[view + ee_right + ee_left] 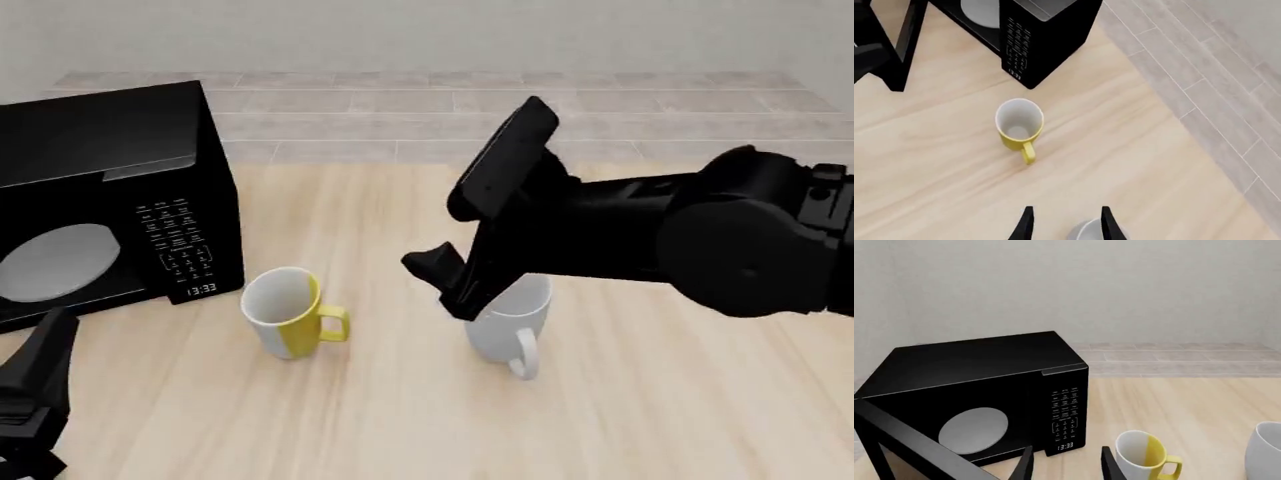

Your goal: Put the yellow and white mug to the front of the white mug.

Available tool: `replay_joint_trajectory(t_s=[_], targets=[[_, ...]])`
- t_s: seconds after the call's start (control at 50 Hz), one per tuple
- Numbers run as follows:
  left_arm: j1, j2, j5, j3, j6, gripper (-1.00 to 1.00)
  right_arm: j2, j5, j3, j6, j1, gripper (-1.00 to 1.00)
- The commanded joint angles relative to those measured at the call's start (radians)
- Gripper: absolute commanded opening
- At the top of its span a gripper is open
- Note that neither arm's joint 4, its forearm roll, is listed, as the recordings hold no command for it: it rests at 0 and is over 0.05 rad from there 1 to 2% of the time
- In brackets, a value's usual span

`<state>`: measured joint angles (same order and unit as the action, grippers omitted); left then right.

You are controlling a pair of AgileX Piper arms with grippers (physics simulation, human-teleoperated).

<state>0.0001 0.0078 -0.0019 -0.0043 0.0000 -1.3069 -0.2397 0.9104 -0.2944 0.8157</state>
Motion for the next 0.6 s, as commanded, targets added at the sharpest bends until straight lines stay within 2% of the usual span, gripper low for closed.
replay_joint_trajectory(t_s=[0.02, 0.2, 0.3, 0.6], targets=[[0.0, 0.0, 0.0, 0.0, 0.0, 1.0, -0.055, -0.029, 0.031, 0.002, 0.075, 1.0], [0.0, 0.0, 0.0, 0.0, 0.0, 1.0, -0.112, -0.013, 0.052, -0.005, 0.089, 1.0], [0.0, 0.0, 0.0, 0.0, 0.0, 1.0, -0.141, -0.01, 0.066, 0.009, 0.117, 1.0], [0.0, 0.0, 0.0, 0.0, 0.0, 1.0, -0.273, 0.023, 0.135, 0.004, 0.074, 1.0]])
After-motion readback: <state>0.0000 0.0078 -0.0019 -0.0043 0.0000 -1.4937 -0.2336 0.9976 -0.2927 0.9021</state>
